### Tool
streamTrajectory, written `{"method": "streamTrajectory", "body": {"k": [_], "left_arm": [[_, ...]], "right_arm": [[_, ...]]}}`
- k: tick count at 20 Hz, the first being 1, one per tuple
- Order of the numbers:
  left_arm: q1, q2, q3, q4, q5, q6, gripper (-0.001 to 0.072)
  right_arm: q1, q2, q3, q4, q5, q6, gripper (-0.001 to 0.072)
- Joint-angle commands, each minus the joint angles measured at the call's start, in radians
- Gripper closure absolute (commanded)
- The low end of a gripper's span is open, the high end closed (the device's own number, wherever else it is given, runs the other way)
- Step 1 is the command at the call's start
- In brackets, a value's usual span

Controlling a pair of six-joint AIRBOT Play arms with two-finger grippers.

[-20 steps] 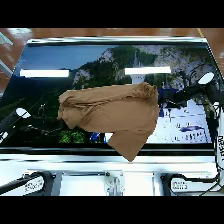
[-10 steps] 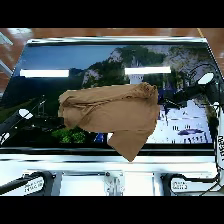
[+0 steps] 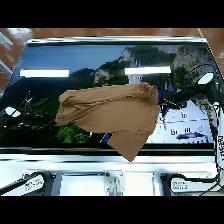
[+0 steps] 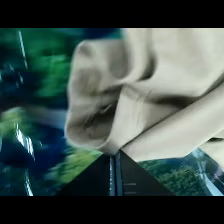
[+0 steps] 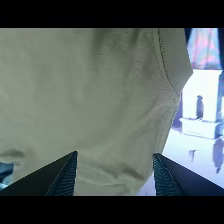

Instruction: Fold the shirts.

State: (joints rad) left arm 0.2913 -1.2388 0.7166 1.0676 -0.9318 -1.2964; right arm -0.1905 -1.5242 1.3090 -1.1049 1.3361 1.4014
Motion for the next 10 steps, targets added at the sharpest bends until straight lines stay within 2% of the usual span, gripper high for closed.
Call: {"method": "streamTrajectory", "body": {"k": [1, 2, 4, 6, 7, 8, 10], "left_arm": [[0.03, 0.001, -0.003, 0.001, -0.003, 0.002, 0.0654], [0.031, 0.0, -0.003, -0.008, 0.01, 0.002, 0.0578], [0.031, -0.003, -0.003, -0.014, 0.045, -0.03, 0.0579], [0.031, -0.018, -0.003, -0.023, 0.077, -0.053, 0.0615], [0.031, -0.029, -0.003, -0.038, 0.08, -0.051, 0.0599], [0.031, -0.04, -0.003, -0.048, 0.08, -0.051, 0.0486], [0.038, -0.045, -0.003, -0.047, 0.071, -0.051, 0.007]], "right_arm": [[0.001, 0.0, 0.0, 0.0, -0.002, 0.001, 0.0121], [0.0, 0.0, 0.0, 0.0, -0.002, 0.001, 0.0121], [0.001, 0.0, 0.0, 0.0, -0.001, 0.001, 0.0121], [0.001, 0.0, 0.0, 0.005, 0.0, 0.001, 0.0121], [0.001, 0.0, 0.0, 0.008, 0.006, 0.001, 0.0121], [0.001, 0.0, 0.0, 0.008, 0.018, 0.001, 0.0121], [0.0, 0.0, 0.0, -0.001, 0.047, 0.0, 0.012]]}}
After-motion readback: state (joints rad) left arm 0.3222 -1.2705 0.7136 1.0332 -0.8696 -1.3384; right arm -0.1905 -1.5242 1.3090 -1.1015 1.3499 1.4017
